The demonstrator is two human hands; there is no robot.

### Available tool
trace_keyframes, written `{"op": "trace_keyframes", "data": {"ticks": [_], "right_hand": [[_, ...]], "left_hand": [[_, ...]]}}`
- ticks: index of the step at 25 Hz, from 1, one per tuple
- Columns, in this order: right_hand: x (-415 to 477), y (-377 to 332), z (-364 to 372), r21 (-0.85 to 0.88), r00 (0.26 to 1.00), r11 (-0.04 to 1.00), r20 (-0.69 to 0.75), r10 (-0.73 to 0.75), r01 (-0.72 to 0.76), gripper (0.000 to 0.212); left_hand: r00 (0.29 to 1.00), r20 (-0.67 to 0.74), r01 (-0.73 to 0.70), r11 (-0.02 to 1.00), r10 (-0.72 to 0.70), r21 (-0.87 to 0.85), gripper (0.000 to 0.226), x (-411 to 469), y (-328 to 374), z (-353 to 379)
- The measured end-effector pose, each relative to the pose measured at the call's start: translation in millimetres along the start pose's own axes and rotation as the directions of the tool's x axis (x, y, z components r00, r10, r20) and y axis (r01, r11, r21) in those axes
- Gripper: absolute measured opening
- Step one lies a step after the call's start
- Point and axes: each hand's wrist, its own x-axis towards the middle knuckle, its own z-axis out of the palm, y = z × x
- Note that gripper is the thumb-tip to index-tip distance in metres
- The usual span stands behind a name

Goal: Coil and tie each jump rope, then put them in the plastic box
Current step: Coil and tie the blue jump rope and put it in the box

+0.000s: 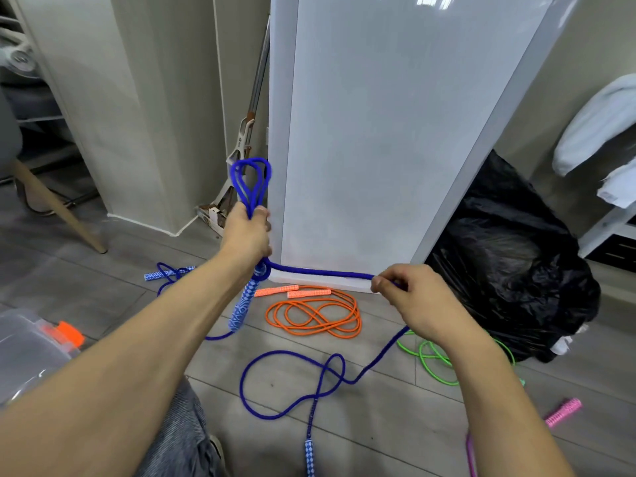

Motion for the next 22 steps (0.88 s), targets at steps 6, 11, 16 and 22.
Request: {"op": "trace_keyframes", "data": {"ticks": [6, 11, 16, 22], "right_hand": [[-2, -23, 18, 0.027, 0.98, 0.988, -0.134, -0.149, 0.154, 0.015], [-3, -30, 28, -0.075, 0.974, 0.989, -0.177, -0.138, 0.126, 0.023], [-4, -27, 25, -0.198, 0.959, 0.978, -0.257, -0.115, 0.065, 0.029], [1, -26, 28, -0.018, 0.99, 0.998, -0.126, -0.066, 0.064, 0.024]], "left_hand": [[0.897, 0.441, -0.079, 0.975, -0.021, 0.208, 0.012, -43, -5, 26], [0.789, 0.613, -0.18, 0.945, -0.027, 0.272, 0.013, -68, -9, 34], [0.693, 0.691, -0.109, 0.918, -0.204, 0.38, 0.018, -71, 0, 27], [0.713, 0.666, 0.097, 0.972, -0.219, 0.215, 0.019, -50, 9, 10]]}}
